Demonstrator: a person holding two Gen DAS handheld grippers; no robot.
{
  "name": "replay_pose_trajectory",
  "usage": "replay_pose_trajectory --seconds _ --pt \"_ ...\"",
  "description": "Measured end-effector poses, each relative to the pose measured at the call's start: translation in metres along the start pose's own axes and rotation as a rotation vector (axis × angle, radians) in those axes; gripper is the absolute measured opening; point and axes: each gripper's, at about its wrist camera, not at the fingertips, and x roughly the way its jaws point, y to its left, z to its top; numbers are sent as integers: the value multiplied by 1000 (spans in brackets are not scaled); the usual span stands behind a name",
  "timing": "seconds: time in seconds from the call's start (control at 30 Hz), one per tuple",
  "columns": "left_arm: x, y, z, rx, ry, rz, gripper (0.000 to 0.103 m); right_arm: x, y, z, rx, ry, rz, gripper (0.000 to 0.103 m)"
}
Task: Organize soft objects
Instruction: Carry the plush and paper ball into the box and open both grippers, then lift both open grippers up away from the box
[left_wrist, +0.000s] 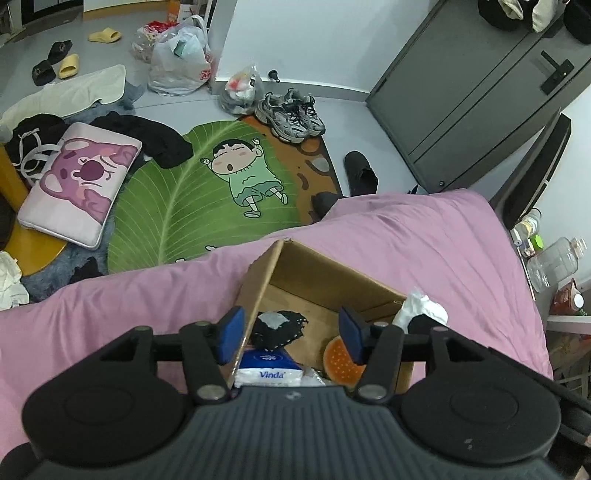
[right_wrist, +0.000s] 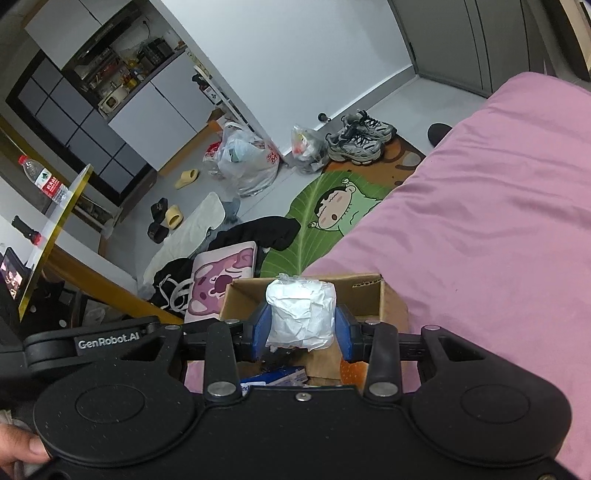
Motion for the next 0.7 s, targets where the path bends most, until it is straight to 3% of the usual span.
replay_pose_trajectory --seconds 0.03,0.1,0.13,0.27,0.37,0.7 --pt "0 0 0 0 2 4 55 0 -2 0 7 0 18 41" --pt "-2 2 -1 -4 5 7 55 0 -3 0 19 4 28 55" --pt "-4 3 -2 -4 7 8 56 -2 -4 -1 24 -1 22 57" --pt "-12 2 -5 3 -7 18 75 -10 -2 -2 25 -10 17 60" --pt "-20 0 -6 5 -29 47 84 -18 1 -4 7 -24 8 66" --pt "-37 -17 -24 57 -14 76 87 -42 4 -11 -45 -37 -8 84"
